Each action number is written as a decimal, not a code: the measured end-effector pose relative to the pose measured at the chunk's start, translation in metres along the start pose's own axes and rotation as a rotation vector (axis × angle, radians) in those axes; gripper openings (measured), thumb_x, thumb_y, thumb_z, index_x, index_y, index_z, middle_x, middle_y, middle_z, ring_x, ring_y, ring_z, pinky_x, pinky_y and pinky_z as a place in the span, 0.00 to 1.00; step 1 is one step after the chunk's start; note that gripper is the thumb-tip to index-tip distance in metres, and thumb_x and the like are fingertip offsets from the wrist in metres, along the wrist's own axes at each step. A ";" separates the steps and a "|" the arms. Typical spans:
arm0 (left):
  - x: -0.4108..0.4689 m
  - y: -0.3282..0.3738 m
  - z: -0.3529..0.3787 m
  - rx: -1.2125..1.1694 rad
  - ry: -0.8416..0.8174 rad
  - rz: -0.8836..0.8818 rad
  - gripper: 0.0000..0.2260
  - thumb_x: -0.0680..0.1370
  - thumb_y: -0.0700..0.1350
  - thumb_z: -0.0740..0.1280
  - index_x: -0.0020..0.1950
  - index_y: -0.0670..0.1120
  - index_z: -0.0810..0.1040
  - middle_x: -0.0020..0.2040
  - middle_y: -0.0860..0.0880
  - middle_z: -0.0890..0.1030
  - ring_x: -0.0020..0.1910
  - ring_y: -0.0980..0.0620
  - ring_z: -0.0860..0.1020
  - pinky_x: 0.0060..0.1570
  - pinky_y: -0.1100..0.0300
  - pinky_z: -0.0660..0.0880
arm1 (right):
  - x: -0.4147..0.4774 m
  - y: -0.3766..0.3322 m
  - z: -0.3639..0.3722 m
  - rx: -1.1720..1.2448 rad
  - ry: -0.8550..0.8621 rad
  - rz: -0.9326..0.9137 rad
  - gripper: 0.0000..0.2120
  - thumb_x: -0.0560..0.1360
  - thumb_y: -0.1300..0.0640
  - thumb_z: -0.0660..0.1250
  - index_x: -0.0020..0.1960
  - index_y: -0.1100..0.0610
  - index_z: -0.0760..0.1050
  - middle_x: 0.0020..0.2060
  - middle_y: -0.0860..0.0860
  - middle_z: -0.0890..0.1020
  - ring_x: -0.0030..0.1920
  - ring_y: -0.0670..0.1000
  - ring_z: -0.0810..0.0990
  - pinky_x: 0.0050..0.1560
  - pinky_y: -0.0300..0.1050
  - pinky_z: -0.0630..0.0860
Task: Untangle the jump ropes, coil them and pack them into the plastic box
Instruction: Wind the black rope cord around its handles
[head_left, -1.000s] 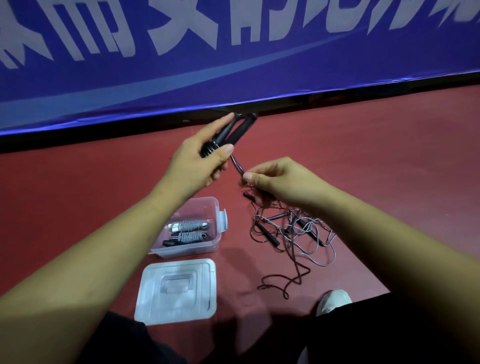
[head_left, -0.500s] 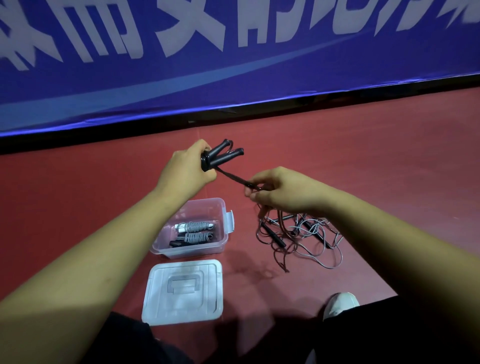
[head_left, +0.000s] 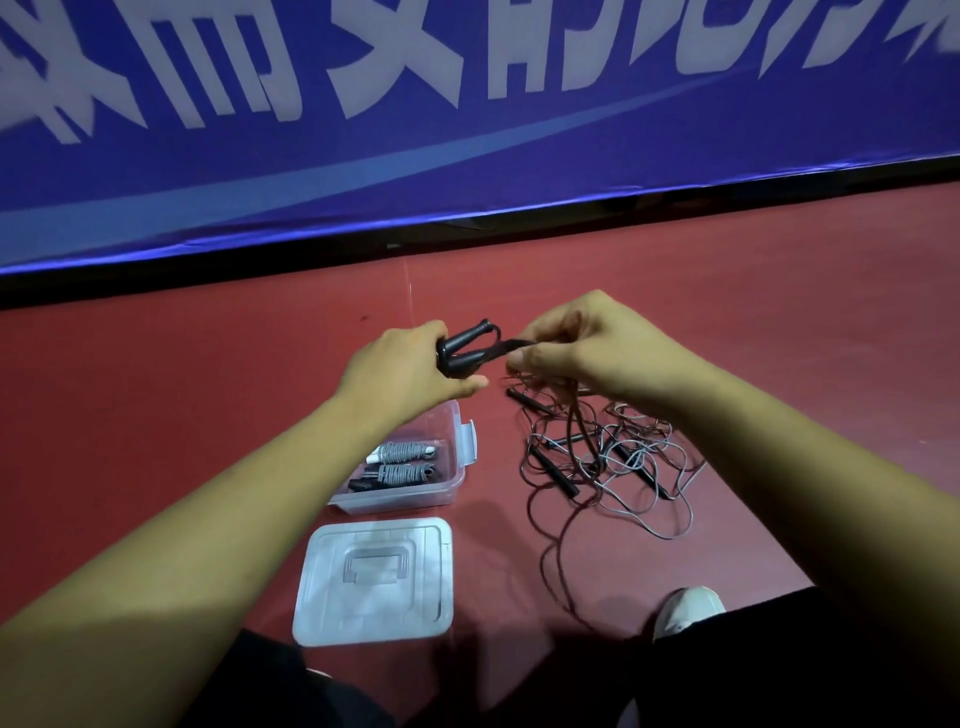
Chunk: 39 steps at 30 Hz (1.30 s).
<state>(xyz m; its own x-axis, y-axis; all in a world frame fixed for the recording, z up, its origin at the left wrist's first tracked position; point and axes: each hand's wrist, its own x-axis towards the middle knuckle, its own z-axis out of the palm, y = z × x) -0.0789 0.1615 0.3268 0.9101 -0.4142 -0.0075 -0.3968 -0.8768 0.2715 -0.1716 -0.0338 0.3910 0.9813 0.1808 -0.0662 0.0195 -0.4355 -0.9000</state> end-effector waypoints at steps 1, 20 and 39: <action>-0.001 0.000 0.001 -0.029 -0.008 0.005 0.18 0.70 0.65 0.71 0.46 0.53 0.73 0.39 0.53 0.78 0.40 0.47 0.77 0.36 0.56 0.69 | -0.001 -0.001 -0.004 0.016 0.007 -0.002 0.07 0.76 0.62 0.70 0.39 0.60 0.81 0.26 0.56 0.73 0.25 0.48 0.70 0.29 0.37 0.67; -0.034 0.030 -0.001 -0.272 -0.199 0.453 0.10 0.71 0.50 0.72 0.43 0.60 0.72 0.30 0.54 0.77 0.32 0.56 0.76 0.34 0.58 0.73 | 0.028 0.053 -0.026 -0.190 0.206 -0.097 0.11 0.68 0.47 0.77 0.39 0.55 0.84 0.31 0.52 0.83 0.32 0.47 0.78 0.35 0.45 0.74; -0.004 0.018 -0.033 -1.057 0.034 0.018 0.11 0.77 0.43 0.72 0.55 0.45 0.72 0.34 0.46 0.80 0.27 0.50 0.74 0.24 0.61 0.69 | 0.017 0.070 -0.016 0.022 -0.147 0.174 0.14 0.82 0.53 0.63 0.38 0.53 0.79 0.35 0.57 0.79 0.38 0.54 0.76 0.46 0.52 0.72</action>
<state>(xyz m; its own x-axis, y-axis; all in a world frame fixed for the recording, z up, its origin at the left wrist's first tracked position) -0.0859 0.1551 0.3639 0.9146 -0.4034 0.0275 -0.1198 -0.2054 0.9713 -0.1501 -0.0754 0.3342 0.9309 0.2323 -0.2817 -0.1532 -0.4519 -0.8788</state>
